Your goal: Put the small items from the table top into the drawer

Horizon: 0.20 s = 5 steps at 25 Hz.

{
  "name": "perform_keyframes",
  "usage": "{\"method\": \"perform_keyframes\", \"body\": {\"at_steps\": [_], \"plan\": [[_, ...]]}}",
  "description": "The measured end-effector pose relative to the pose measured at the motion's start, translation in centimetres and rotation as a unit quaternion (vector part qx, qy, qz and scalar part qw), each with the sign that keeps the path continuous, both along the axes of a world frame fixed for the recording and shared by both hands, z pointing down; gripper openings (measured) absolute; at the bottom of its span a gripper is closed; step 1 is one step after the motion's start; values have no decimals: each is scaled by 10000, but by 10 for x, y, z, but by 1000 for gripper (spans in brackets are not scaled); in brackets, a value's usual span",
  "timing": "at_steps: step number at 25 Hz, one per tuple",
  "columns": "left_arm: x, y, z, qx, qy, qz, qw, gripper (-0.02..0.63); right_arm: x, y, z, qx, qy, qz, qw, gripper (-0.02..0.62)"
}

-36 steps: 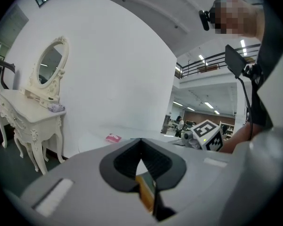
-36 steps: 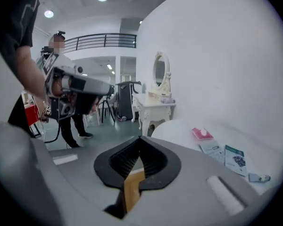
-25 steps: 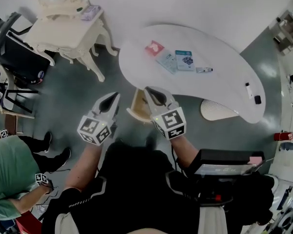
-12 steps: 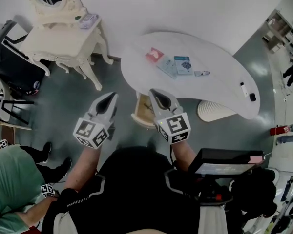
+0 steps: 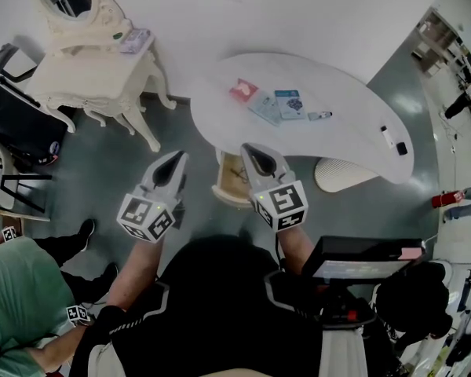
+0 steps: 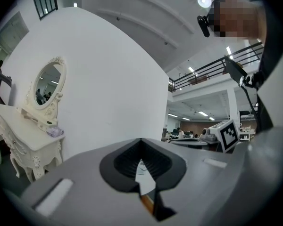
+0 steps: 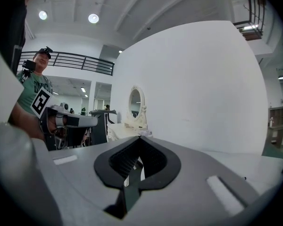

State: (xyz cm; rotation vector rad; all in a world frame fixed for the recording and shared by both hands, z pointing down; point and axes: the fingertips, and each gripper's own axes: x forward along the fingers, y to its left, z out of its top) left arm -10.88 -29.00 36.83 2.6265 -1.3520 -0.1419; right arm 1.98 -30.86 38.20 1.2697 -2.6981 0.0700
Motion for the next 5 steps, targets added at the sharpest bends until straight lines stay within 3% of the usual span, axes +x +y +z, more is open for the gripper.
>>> {"method": "perform_keyframes", "body": {"at_steps": [5], "plan": [[1, 0, -4, 35, 0, 12, 10000, 0, 3, -2, 0, -15, 14, 43, 10000, 0]]}}
